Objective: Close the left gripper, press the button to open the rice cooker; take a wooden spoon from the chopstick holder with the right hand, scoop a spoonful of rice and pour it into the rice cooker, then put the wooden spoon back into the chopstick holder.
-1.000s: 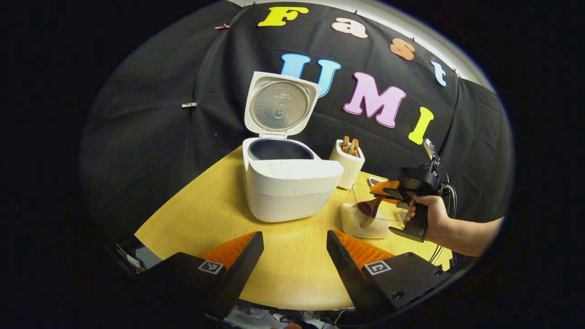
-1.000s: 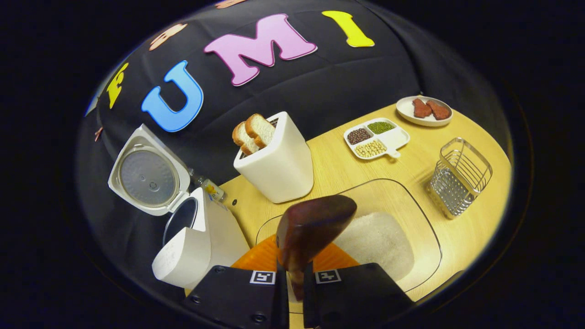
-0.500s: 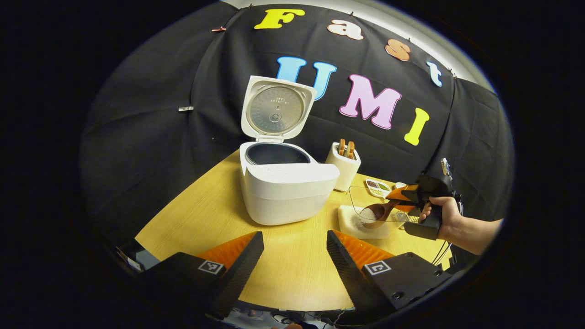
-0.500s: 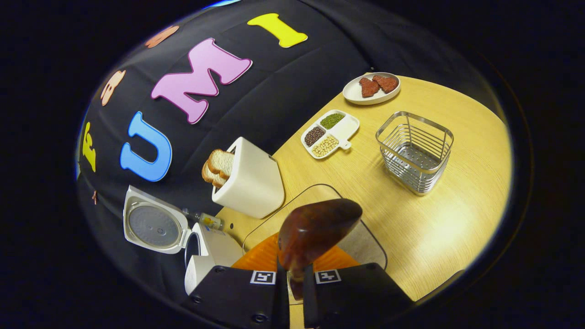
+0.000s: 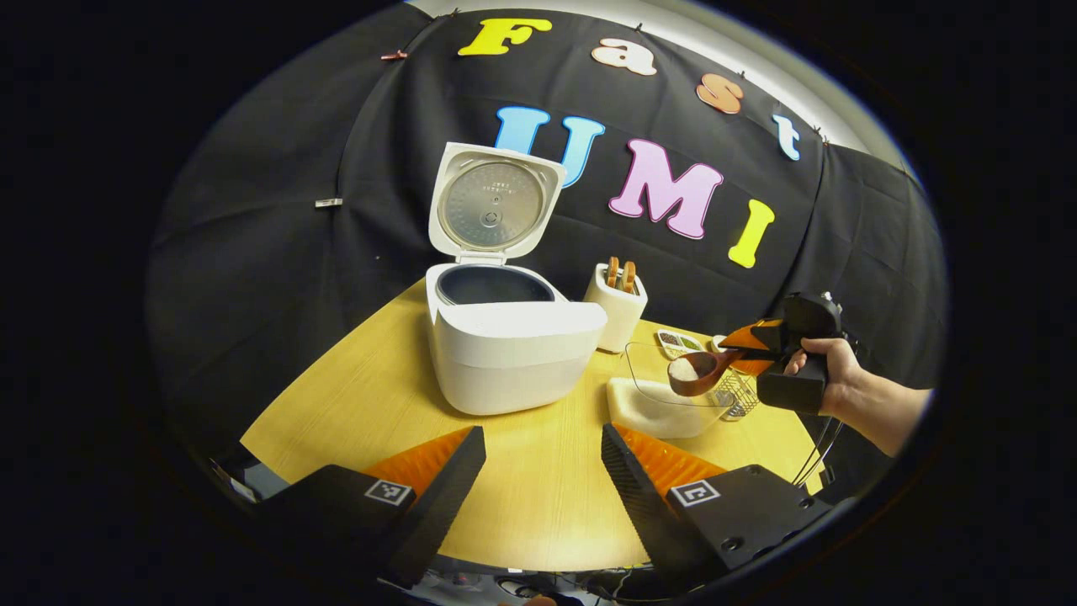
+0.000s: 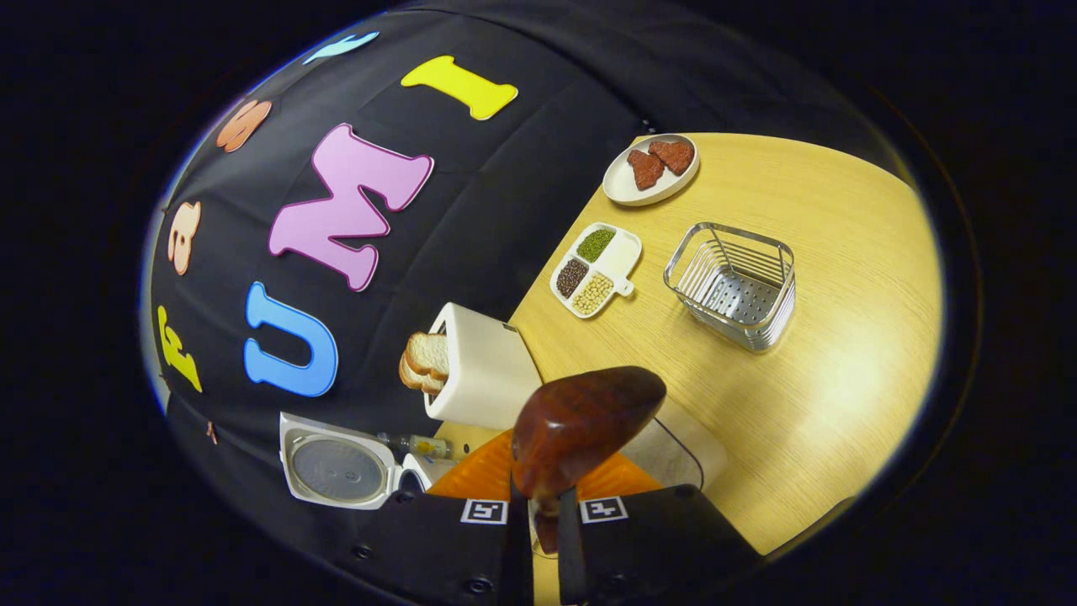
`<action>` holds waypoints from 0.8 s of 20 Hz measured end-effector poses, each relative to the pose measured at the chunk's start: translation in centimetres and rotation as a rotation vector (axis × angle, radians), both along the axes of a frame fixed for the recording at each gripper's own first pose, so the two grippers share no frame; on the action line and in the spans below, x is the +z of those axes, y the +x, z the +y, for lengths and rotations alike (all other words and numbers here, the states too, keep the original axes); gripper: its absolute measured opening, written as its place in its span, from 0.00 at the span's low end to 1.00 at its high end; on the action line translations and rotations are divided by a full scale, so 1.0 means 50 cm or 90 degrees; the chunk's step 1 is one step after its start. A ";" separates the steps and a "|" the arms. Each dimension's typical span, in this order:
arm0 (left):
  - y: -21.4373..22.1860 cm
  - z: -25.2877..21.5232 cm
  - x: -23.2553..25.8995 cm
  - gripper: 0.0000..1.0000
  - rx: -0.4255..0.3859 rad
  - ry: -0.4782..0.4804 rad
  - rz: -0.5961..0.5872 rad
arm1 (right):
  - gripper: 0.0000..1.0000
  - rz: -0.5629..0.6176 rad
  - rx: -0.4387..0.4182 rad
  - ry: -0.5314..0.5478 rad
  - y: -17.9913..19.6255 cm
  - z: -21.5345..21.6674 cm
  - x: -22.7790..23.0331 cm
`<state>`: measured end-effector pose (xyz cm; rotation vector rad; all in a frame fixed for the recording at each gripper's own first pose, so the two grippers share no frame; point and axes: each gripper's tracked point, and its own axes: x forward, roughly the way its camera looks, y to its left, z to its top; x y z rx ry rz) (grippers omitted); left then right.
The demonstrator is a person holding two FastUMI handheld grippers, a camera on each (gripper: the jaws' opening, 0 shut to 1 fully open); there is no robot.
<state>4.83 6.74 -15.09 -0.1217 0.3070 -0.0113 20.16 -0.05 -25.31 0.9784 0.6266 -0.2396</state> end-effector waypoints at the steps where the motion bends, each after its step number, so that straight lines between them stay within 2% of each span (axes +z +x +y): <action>1: -0.002 0.001 0.002 0.96 0.000 -0.001 -0.003 | 0.16 -0.002 -0.003 0.007 0.005 0.002 0.009; 7: -0.010 0.012 0.003 0.96 0.020 -0.018 -0.014 | 0.16 -0.023 0.004 0.044 0.043 0.042 0.087; 16: -0.021 0.051 -0.015 0.96 0.058 -0.033 -0.003 | 0.16 -0.058 0.067 0.105 0.128 0.189 0.193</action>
